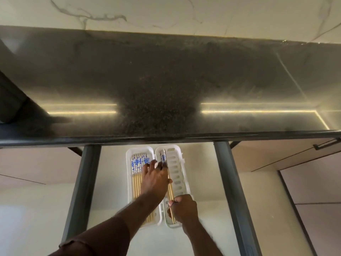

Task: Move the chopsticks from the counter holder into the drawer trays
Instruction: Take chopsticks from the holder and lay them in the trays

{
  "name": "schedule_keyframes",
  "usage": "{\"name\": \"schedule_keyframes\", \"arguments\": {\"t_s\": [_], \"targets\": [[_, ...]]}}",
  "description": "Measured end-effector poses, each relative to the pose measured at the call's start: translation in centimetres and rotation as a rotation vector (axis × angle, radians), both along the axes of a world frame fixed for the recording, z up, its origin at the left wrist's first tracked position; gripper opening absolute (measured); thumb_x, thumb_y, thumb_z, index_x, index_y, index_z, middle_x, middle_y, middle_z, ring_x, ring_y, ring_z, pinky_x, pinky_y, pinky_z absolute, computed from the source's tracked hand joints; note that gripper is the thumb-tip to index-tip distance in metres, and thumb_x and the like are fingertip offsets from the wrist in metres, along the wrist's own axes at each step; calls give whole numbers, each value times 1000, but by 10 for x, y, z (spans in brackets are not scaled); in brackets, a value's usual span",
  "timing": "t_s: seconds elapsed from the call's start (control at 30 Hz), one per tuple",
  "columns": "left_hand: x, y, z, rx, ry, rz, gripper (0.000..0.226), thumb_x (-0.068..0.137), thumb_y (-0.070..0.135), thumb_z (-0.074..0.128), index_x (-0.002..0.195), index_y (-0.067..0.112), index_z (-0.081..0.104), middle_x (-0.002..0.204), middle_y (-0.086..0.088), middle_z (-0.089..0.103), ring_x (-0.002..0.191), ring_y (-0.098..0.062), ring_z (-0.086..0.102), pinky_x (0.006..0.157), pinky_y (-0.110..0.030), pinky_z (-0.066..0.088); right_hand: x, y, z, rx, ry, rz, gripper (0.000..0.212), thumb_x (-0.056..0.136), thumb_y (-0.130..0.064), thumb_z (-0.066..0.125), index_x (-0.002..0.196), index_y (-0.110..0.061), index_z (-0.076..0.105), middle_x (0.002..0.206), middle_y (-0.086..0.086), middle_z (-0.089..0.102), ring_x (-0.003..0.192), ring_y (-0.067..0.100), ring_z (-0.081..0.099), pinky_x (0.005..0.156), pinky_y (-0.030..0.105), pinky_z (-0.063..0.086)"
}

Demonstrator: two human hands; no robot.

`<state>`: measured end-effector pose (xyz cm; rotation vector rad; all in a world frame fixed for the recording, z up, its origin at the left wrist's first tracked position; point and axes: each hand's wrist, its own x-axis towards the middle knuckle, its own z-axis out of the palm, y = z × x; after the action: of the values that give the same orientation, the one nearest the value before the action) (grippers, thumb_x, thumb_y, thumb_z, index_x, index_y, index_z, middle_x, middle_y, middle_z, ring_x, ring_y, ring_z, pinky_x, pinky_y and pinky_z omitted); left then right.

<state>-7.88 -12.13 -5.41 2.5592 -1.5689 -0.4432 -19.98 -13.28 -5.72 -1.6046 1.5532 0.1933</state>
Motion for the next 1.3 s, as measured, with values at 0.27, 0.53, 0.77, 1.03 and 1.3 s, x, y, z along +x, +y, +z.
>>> {"name": "schedule_keyframes", "arguments": {"t_s": [0.27,0.53,0.77,1.03,1.3], "targets": [[-1,1,-11,191,-128,-301,47,95,32,56,139,16,47,159,-10,22,149,-33,5,107,-51,-18,8,3,-13,10,81,45,27,92,-28,56,109,-10,66,109,5,72,103,23,67,86,29,52],[-2,-10,-13,367,-246,-417,54,93,41,54,140,14,47,159,-12,24,149,-33,1,106,-54,-22,6,11,-13,-137,151,134,25,95,-34,49,108,-15,61,111,5,67,105,23,64,85,29,50],[-5,-12,-19,356,-242,-409,43,91,44,58,125,17,61,147,-9,47,147,-30,19,103,-53,-24,1,18,-10,-316,195,357,26,94,-24,51,114,-13,63,110,4,69,103,22,65,89,26,50],[-8,-3,9,134,-179,-418,32,87,38,61,113,20,65,121,-1,66,132,-24,43,115,-51,-4,-9,11,20,-358,90,221,29,97,-25,44,117,-17,63,114,2,70,106,20,65,90,24,48],[-11,25,73,-99,-16,-279,38,88,27,62,126,24,59,131,3,63,128,-17,51,118,-47,6,-18,13,88,-464,-14,148,25,93,-25,58,114,-14,66,112,3,71,101,24,67,81,23,47]]}}
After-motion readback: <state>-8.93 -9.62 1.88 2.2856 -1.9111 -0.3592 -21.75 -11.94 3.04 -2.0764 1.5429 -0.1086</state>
